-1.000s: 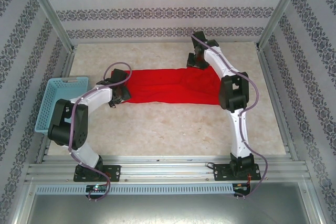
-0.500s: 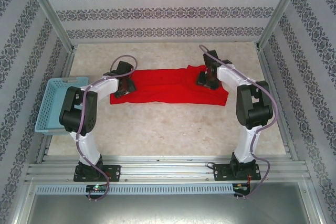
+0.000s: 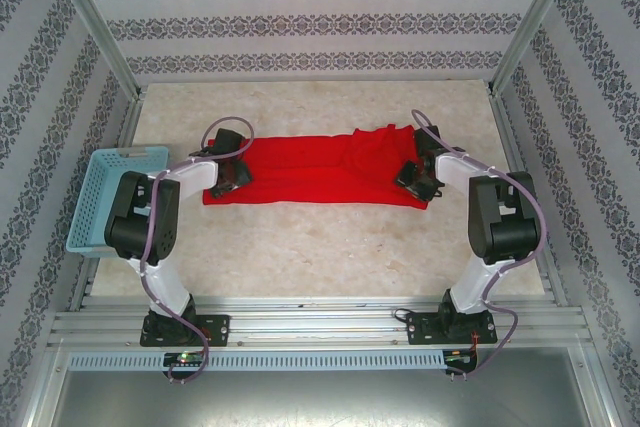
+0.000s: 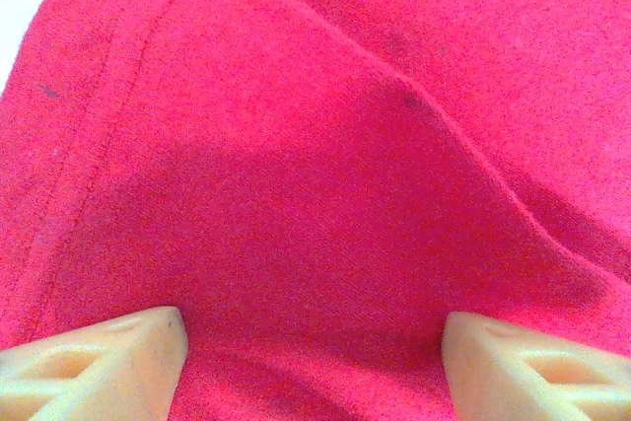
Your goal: Fold the inside-out t-shirt
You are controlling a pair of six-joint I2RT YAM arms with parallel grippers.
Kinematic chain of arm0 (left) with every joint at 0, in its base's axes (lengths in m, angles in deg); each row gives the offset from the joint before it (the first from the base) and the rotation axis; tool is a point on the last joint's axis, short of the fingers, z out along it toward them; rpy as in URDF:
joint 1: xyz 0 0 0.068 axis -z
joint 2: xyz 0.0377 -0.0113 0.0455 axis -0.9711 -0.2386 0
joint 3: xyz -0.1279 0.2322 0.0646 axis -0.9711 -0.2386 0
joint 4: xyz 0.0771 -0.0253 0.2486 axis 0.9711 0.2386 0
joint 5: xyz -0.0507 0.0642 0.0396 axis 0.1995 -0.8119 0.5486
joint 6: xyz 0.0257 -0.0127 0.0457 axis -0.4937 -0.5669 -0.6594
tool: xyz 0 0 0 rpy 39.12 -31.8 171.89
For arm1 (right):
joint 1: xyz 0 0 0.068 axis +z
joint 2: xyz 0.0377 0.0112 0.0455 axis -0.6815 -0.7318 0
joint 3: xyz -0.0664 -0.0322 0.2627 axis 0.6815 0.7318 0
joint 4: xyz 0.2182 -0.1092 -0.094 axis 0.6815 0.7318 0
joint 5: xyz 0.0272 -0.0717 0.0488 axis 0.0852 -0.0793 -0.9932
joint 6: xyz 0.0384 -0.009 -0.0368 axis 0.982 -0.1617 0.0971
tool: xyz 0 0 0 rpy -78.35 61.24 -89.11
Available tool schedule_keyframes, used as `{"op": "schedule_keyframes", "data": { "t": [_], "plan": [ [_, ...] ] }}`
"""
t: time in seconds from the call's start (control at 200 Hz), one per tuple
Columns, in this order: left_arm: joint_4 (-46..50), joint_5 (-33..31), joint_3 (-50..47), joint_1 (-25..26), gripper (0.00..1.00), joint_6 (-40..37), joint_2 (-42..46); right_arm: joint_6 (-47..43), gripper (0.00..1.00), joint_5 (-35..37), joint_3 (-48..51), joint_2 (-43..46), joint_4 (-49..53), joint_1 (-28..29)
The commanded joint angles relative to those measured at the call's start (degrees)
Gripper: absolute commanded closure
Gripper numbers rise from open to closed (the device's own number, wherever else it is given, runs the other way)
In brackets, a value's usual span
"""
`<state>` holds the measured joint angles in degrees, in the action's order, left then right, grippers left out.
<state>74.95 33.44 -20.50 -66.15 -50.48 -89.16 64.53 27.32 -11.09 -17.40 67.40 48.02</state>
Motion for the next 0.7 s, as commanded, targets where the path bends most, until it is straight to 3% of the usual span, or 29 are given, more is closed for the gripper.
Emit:
{"op": "schedule_keyframes", "data": {
  "t": [0.0,0.32,0.694],
  "plan": [
    [2.6,0.8,-3.0,-0.9,0.29,0.9,0.7,-1.3,0.48,1.0,1.3,1.9,1.1,-1.5],
    [2.8,2.9,-3.0,-0.8,0.26,0.1,2.6,-6.4,0.38,4.4,1.9,6.1,5.5,0.8],
    [2.2,3.0,-3.5,-0.7,0.26,0.4,2.0,-6.2,0.40,6.6,3.8,4.6,7.1,2.1]
  ]
}}
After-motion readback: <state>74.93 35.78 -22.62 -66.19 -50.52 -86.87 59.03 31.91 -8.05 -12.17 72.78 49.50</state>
